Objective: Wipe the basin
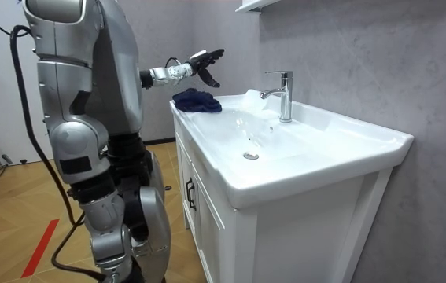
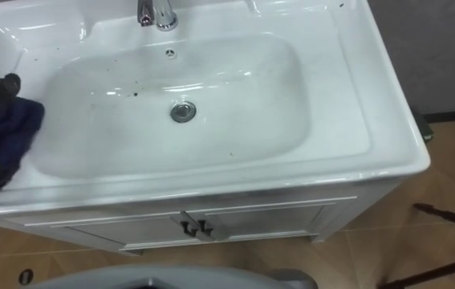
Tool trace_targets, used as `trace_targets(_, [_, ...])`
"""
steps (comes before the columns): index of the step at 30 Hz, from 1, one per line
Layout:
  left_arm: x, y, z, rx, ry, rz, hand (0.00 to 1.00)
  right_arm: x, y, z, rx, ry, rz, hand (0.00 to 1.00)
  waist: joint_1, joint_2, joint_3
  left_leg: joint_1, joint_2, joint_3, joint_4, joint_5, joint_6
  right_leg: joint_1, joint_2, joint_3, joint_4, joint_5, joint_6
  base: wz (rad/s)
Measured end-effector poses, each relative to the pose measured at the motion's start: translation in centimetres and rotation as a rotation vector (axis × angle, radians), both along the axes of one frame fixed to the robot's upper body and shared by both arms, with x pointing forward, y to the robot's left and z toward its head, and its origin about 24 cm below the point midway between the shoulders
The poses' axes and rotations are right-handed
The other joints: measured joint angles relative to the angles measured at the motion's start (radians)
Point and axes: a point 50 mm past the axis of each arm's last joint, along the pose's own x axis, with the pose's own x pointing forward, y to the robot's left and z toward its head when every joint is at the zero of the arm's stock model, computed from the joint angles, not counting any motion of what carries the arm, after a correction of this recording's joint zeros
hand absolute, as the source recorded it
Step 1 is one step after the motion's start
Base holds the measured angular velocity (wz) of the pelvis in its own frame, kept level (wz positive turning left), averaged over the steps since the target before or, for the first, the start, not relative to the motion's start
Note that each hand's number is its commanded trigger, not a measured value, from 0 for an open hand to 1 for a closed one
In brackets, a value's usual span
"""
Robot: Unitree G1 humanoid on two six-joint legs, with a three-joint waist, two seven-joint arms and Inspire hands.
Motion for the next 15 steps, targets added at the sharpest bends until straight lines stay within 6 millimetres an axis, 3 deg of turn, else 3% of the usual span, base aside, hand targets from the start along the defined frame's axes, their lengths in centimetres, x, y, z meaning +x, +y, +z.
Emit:
trace_targets(1, [-0.3, 0.5, 0.4, -0.004, -0.039, 0.032, 0.00, 0.0, 0.0, 0.0, -0.008, -0.002, 0.001, 0.00, 0.003, 0.006, -0.0039, 0.000, 0.000, 0.001, 0.000, 0.000, 0.000, -0.001, -0.002, 0.002, -0.001, 0.000, 0.000, 0.00])
trace_targets(3, [-0.9, 1.5, 1.4, -0.002, -0.119, 0.098, 0.00, -0.1, -0.2, 0.0, -0.019, -0.004, 0.004, 0.00, 0.003, 0.007, -0.0045, 0.000, 0.001, 0.000, 0.000, 0.000, 0.000, 0.000, -0.003, 0.003, -0.001, 0.000, 0.000, 0.00])
trace_targets(10, [-4.2, 5.8, 5.1, 0.038, -0.445, 0.362, 0.00, -1.1, -0.3, 0.1, -0.033, 0.004, 0.010, 0.00, 0.073, 0.018, -0.0022, 0.015, -0.002, -0.005, -0.005, 0.000, 0.000, 0.010, -0.001, 0.009, -0.003, -0.001, 0.000, -0.07])
trace_targets(11, [-4.5, 6.0, 5.3, 0.033, -0.465, 0.378, 0.00, -1.2, -0.3, 0.1, -0.032, 0.005, 0.005, 0.00, 0.086, 0.023, -0.0038, 0.017, -0.002, -0.004, -0.008, 0.000, 0.000, 0.009, 0.000, 0.011, -0.003, -0.001, 0.000, -0.05])
trace_targets(12, [-5.1, 6.5, 5.4, 0.041, -0.489, 0.413, 0.00, -1.4, -0.3, 0.1, -0.030, 0.007, -0.002, 0.00, 0.109, 0.020, -0.0006, 0.021, -0.002, -0.003, -0.010, 0.000, 0.000, 0.010, 0.000, 0.015, -0.001, -0.001, 0.000, -0.09])
trace_targets(15, [-7.4, 8.0, 5.4, 0.037, -0.534, 0.517, 0.00, -1.3, -0.3, 0.1, -0.033, 0.013, 0.016, 0.00, 0.141, 0.029, -0.0053, 0.025, -0.004, -0.008, -0.009, 0.000, 0.000, 0.017, -0.002, 0.006, -0.002, -0.002, 0.002, 0.05])
